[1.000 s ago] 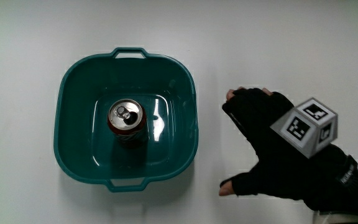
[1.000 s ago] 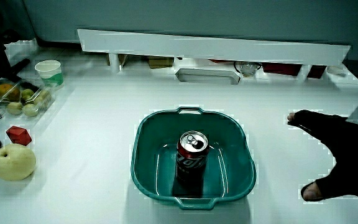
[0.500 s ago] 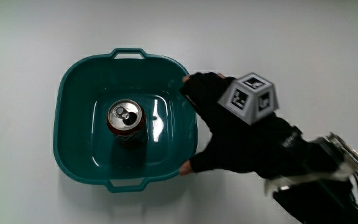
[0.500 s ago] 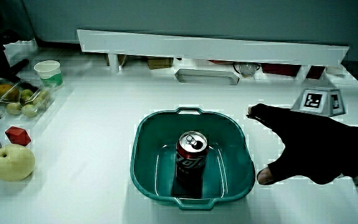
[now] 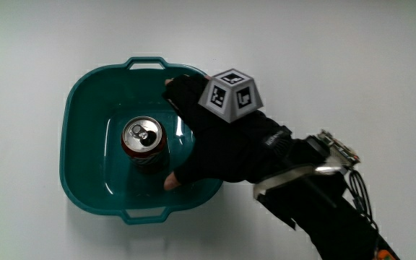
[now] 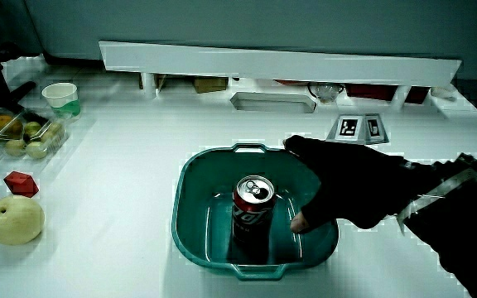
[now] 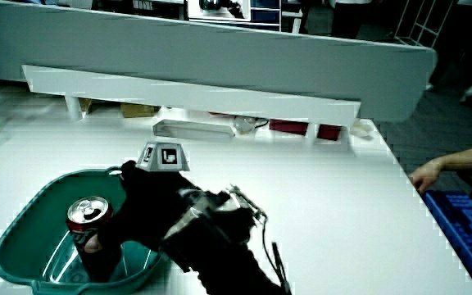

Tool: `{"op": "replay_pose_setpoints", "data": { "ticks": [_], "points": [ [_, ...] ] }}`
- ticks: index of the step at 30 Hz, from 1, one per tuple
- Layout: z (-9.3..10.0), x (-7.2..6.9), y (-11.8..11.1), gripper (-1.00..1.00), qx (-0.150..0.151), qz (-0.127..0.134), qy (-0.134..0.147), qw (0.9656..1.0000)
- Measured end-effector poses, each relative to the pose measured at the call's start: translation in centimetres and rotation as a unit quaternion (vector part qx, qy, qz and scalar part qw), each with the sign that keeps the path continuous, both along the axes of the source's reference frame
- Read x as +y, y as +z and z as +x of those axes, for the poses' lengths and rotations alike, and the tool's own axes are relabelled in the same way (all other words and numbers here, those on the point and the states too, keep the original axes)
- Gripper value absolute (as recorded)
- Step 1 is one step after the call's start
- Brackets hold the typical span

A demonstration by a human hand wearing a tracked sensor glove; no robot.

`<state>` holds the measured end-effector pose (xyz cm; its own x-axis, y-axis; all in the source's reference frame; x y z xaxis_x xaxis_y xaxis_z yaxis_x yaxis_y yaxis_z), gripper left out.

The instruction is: Pick cola from plate

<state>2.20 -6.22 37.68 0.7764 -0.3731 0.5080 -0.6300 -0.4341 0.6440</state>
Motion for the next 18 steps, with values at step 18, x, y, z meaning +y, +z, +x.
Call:
{"op": "replay_pose_setpoints", "data": {
  "ticks": [18],
  "points": [
    [-3.8, -0.4, 1.7, 0.0, -0.009, -0.024, -0.019, 0.9995]
  ]
}}
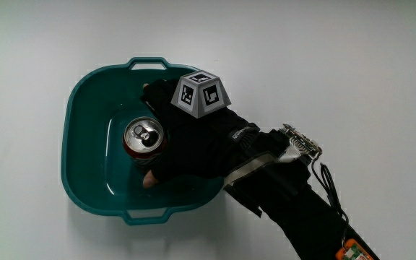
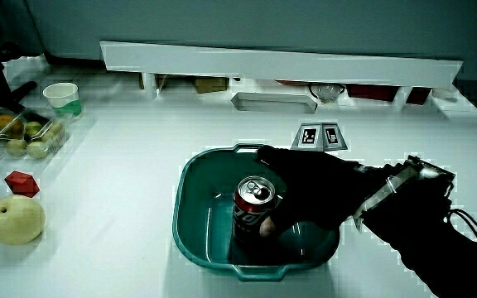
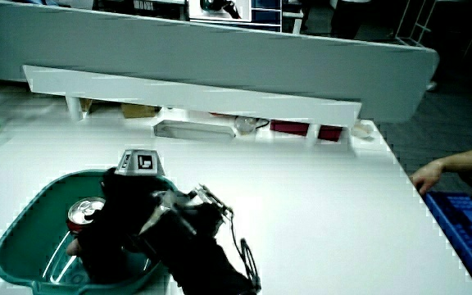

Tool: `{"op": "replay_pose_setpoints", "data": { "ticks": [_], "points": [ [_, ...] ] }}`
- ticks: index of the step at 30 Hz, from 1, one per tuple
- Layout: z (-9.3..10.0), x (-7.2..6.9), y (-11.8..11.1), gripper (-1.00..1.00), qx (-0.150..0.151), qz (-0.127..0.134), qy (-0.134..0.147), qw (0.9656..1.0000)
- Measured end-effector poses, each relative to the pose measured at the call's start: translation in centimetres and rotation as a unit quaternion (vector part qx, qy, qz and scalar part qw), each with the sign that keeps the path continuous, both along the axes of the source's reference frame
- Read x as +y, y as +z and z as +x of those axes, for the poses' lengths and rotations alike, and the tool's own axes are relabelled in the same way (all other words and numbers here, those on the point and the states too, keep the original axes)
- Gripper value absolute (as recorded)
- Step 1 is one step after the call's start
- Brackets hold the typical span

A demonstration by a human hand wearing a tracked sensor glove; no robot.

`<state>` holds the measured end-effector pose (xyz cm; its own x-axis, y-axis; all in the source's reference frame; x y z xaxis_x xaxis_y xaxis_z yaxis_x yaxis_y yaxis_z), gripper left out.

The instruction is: Pick cola from plate

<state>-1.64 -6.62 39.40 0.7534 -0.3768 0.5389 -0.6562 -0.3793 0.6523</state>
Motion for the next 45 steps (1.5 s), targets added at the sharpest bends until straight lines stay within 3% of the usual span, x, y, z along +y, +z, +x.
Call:
{"op": "replay_pose_setpoints", "data": {
  "ticks": [9, 17, 25, 26, 28, 30, 34, 38, 45],
  "points": [
    [-0.6, 0.0, 0.8, 0.0, 0.003, -0.001, -0.003, 1.0],
    [-0.7, -0.1, 0.7, 0.0, -0.016, 0.01, 0.0, 0.9998],
    [-0.6, -0.2, 0.9, 0.38, -0.034, 0.027, 0.014, 0.999],
    [-0.6, -0.2, 0.8, 0.43, -0.038, 0.016, 0.01, 0.9991],
    [-0.5, -0.2, 0.7, 0.52, -0.04, 0.029, 0.015, 0.9987],
    [-0.6, -0.2, 0.7, 0.62, -0.053, 0.018, 0.016, 0.9983],
    [-0.5, -0.1, 0.8, 0.81, -0.053, 0.039, 0.019, 0.9977],
    [-0.2, -0.1, 0.3, 1.0, -0.072, 0.045, 0.028, 0.996],
    [0.4, -0.4, -0.8, 1.0, -0.084, 0.051, 0.032, 0.9946]
  ]
}}
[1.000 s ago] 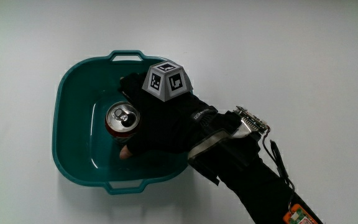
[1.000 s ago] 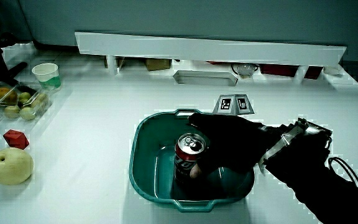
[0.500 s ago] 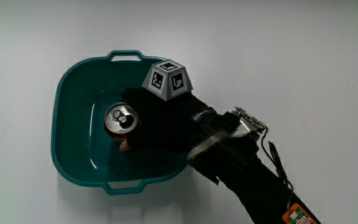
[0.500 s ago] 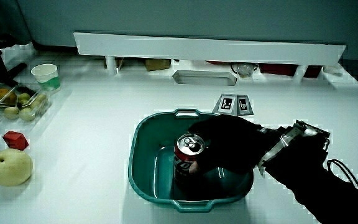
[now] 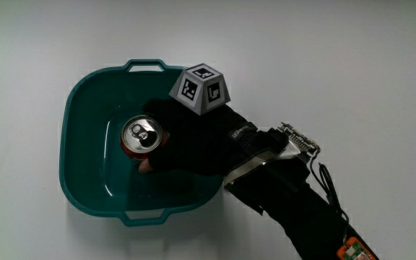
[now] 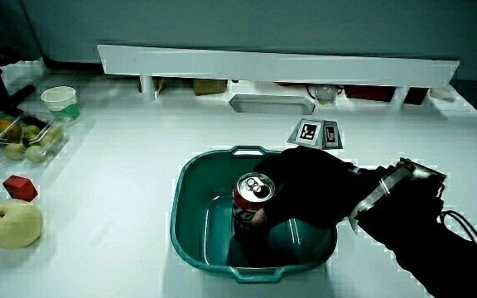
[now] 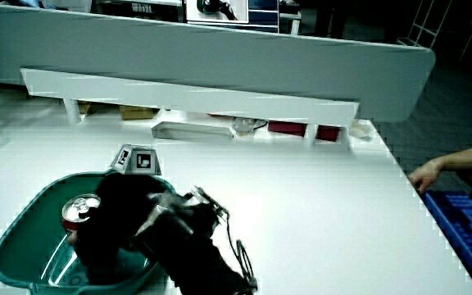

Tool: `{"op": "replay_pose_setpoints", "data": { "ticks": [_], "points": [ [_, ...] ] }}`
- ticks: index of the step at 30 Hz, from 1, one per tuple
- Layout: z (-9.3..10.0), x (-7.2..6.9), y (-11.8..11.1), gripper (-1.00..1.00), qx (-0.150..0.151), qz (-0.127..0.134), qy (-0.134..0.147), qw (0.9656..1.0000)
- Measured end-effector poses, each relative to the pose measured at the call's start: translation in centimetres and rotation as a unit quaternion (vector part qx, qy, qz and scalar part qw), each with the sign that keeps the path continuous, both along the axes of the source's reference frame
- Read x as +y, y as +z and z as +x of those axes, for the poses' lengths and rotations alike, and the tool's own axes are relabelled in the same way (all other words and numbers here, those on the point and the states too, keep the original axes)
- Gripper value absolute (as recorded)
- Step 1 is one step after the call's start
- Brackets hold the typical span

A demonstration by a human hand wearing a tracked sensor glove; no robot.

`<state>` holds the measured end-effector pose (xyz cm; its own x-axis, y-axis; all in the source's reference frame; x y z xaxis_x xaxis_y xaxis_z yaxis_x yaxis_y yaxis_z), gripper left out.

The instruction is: Pick cola from plate

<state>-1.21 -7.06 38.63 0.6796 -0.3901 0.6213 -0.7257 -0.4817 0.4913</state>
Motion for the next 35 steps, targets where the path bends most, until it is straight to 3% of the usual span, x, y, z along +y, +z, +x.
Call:
{"op": "replay_pose_setpoints", "data": {
  "ticks": [1, 10, 11, 12, 13, 14, 15, 16, 17, 19, 21, 22, 28, 31, 32, 34, 35],
  "points": [
    [0.2, -0.1, 0.0, 1.0, 0.002, -0.006, 0.0, 1.0],
    [2.4, -0.8, -2.5, 1.0, -0.009, 0.021, 0.021, 0.9995],
    [2.7, -0.9, -2.4, 1.0, -0.015, 0.011, 0.02, 0.9996],
    [3.0, -1.0, -3.0, 1.0, -0.016, 0.019, 0.024, 0.9994],
    [3.3, -1.0, -3.4, 1.0, -0.039, 0.011, 0.027, 0.9988],
    [3.6, -1.4, -2.1, 1.0, -0.039, -0.001, 0.019, 0.9991],
    [4.0, -1.3, -3.5, 1.0, -0.033, 0.016, 0.036, 0.9987],
    [4.3, -1.3, -4.1, 1.0, -0.042, 0.017, 0.04, 0.9982],
    [4.7, -1.7, -2.8, 1.0, -0.045, 0.002, 0.026, 0.9986],
    [5.5, -2.0, -2.8, 1.0, -0.064, 0.015, 0.029, 0.9974],
    [6.5, -2.1, -3.4, 1.0, -0.068, -0.013, 0.047, 0.9965],
    [7.0, -2.2, -3.3, 1.0, -0.081, -0.003, 0.046, 0.9957],
    [10.3, -2.4, -4.4, 1.0, -0.089, -0.013, 0.095, 0.9914],
    [11.9, -2.7, -4.3, 1.0, -0.048, 0.001, 0.115, 0.9922],
    [12.2, -2.3, -5.2, 1.0, -0.05, -0.029, 0.137, 0.9888],
    [13.0, -2.1, -5.4, 1.0, -0.039, -0.032, 0.152, 0.9871],
    [13.5, -2.2, -5.0, 1.0, -0.059, -0.03, 0.15, 0.9865]
  ]
}}
